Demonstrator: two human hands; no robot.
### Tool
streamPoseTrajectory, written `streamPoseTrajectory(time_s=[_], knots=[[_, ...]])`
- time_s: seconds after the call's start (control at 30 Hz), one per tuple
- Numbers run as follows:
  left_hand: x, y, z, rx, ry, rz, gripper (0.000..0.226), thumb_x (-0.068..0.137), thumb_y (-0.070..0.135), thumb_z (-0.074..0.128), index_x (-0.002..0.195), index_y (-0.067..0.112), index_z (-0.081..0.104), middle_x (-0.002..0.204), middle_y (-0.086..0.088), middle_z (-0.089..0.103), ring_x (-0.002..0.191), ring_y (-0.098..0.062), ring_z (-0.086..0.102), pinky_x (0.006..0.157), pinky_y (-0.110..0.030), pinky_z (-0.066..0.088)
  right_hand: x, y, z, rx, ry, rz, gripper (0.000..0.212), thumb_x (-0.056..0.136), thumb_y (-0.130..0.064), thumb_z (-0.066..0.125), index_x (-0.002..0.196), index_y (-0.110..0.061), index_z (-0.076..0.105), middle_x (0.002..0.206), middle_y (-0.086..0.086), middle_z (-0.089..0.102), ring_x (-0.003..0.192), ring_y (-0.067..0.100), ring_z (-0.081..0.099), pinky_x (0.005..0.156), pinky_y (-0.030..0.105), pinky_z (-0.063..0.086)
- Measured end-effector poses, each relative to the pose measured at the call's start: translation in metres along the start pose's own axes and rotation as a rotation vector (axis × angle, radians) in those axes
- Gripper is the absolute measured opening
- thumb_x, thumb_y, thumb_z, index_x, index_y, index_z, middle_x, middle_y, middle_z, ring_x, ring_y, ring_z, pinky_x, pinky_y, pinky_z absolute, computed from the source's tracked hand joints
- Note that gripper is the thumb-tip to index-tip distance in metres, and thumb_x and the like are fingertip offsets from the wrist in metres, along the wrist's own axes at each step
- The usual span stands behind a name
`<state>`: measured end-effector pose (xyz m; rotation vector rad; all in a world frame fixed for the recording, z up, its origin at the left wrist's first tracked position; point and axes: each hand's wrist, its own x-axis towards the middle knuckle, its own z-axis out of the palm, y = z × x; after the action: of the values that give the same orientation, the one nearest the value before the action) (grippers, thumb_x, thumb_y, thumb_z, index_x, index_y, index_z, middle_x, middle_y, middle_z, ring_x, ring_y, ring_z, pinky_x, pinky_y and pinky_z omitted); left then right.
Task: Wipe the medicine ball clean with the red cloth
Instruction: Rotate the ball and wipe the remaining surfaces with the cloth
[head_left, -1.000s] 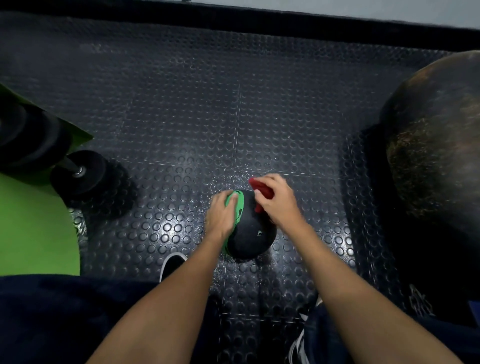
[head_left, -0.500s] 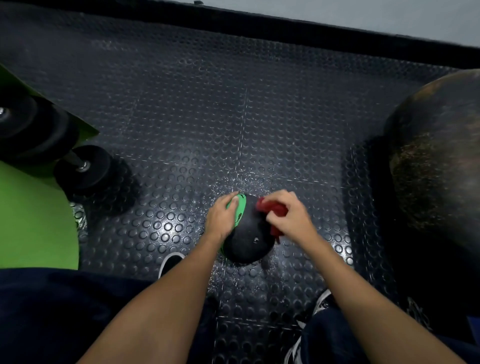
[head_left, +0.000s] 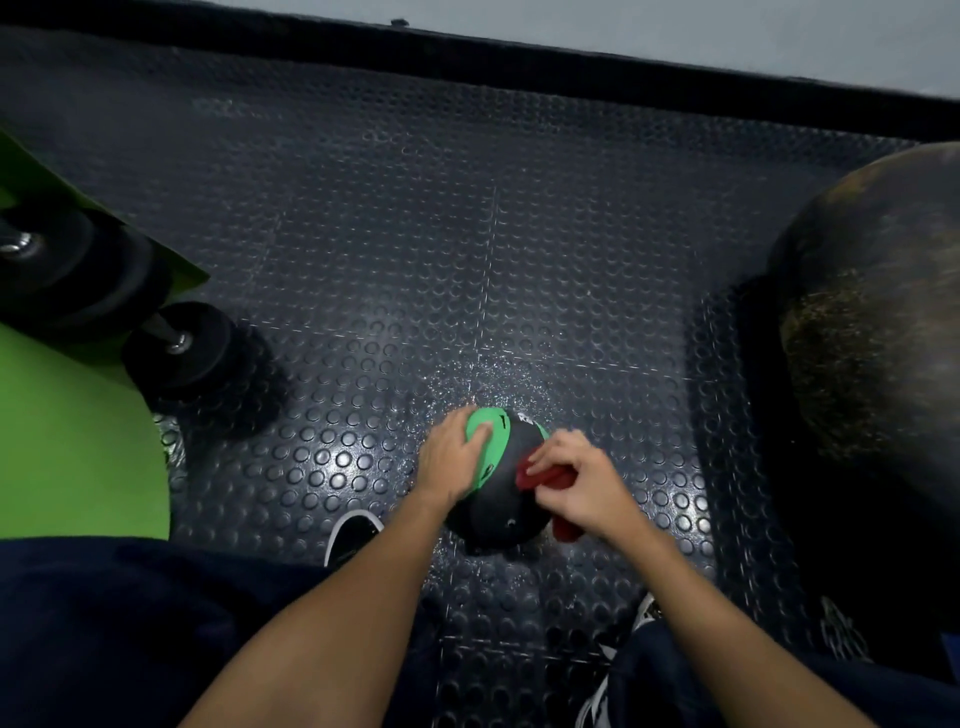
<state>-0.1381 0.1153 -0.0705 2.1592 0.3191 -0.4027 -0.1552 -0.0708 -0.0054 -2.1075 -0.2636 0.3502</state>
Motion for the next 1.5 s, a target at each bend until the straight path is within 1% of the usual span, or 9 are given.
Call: streamPoseTrajectory(time_s=[0.13, 0.23, 0.4, 0.57, 0.73, 0.87, 1.0, 1.27, 1.5], knots=[[-0.032, 0.003, 0.012, -0.034, 0.114, -0.005, 0.035, 0.094, 0.041, 0.042, 0.125, 0.031, 0.053, 0.129, 0.015, 0.051, 0.121, -0.009, 0.046, 0.115, -0.051, 0.026, 0.003, -0.002, -0.013, 0.120, 0.286, 0.203, 0.020, 0.071, -0.002, 0.070, 0.081, -0.019, 0.069, 0.090, -0.001, 0.062, 0.089, 0.012, 0.058, 0.079, 0.024, 0.045], [-0.043, 0.011, 0.024, -0.113, 0.203, -0.243, 0.009, 0.102, 0.035, 0.042, 0.109, 0.031, 0.046, 0.133, 0.004, 0.049, 0.117, -0.019, 0.050, 0.111, -0.054, 0.032, -0.002, 0.001, 0.007, 0.047, 0.316, 0.247, 0.021, 0.078, -0.010, 0.070, 0.095, -0.022, 0.070, 0.097, -0.004, 0.058, 0.096, 0.014, 0.054, 0.089, 0.029, 0.045], [-0.049, 0.011, 0.046, -0.109, 0.217, -0.589, 0.065, 0.098, 0.063, 0.034, 0.142, 0.017, 0.036, 0.145, -0.012, 0.048, 0.128, -0.038, 0.050, 0.107, -0.061, 0.038, -0.047, -0.004, 0.053, -0.182, 0.325, 0.180, 0.016, 0.080, -0.016, 0.070, 0.096, -0.016, 0.071, 0.097, -0.012, 0.049, 0.097, 0.010, 0.037, 0.090, 0.018, 0.037], [-0.055, -0.008, 0.041, -0.068, 0.183, -0.416, 0.057, 0.101, 0.057, 0.032, 0.146, 0.024, 0.043, 0.145, -0.009, 0.053, 0.130, -0.034, 0.052, 0.110, -0.057, 0.040, -0.084, 0.005, 0.030, -0.018, 0.056, 0.103, 0.021, 0.066, 0.000, 0.069, 0.081, -0.014, 0.074, 0.091, -0.006, 0.053, 0.095, 0.006, 0.049, 0.087, 0.010, 0.035], [-0.058, -0.005, 0.026, 0.008, 0.133, -0.423, 0.058, 0.102, 0.059, 0.022, 0.147, 0.027, 0.041, 0.151, -0.009, 0.044, 0.138, -0.038, 0.041, 0.114, -0.067, 0.025, -0.079, -0.003, 0.000, 0.108, 0.350, 0.320, 0.025, 0.077, 0.000, 0.068, 0.094, -0.018, 0.073, 0.098, 0.003, 0.062, 0.091, 0.012, 0.059, 0.078, 0.019, 0.049], [-0.075, 0.006, 0.026, 0.138, 0.099, -0.286, 0.063, 0.102, 0.061, 0.022, 0.152, 0.025, 0.033, 0.162, -0.001, 0.028, 0.147, -0.032, 0.027, 0.114, -0.066, 0.021, -0.050, -0.018, 0.008, -0.050, 0.263, 0.245, 0.025, 0.083, -0.011, 0.067, 0.106, -0.021, 0.070, 0.100, -0.004, 0.060, 0.097, 0.014, 0.056, 0.087, 0.023, 0.045], [-0.070, -0.009, 0.023, 0.086, 0.126, -0.293, 0.063, 0.099, 0.065, 0.028, 0.151, 0.030, 0.038, 0.157, 0.001, 0.038, 0.141, -0.031, 0.037, 0.113, -0.062, 0.029, -0.026, -0.027, 0.041, -0.209, 0.102, 0.161, 0.025, 0.086, -0.018, 0.067, 0.110, -0.020, 0.069, 0.102, -0.009, 0.056, 0.102, 0.011, 0.044, 0.095, 0.028, 0.038], [-0.057, -0.002, 0.013, -0.035, 0.116, -0.381, 0.055, 0.101, 0.060, 0.034, 0.148, 0.034, 0.043, 0.158, 0.004, 0.038, 0.143, -0.033, 0.035, 0.115, -0.061, 0.023, -0.054, -0.017, 0.044, -0.258, 0.034, 0.098, 0.024, 0.074, -0.003, 0.073, 0.095, -0.014, 0.074, 0.097, -0.010, 0.052, 0.094, 0.013, 0.048, 0.084, 0.004, 0.032], [-0.057, -0.001, 0.010, 0.005, 0.099, -0.380, 0.054, 0.103, 0.056, 0.029, 0.150, 0.032, 0.041, 0.158, 0.003, 0.038, 0.142, -0.032, 0.036, 0.115, -0.058, 0.029, -0.024, -0.043, 0.054, -0.332, 0.122, 0.086, 0.030, 0.084, -0.015, 0.066, 0.114, -0.021, 0.068, 0.101, -0.008, 0.051, 0.099, 0.010, 0.042, 0.090, 0.020, 0.033]])
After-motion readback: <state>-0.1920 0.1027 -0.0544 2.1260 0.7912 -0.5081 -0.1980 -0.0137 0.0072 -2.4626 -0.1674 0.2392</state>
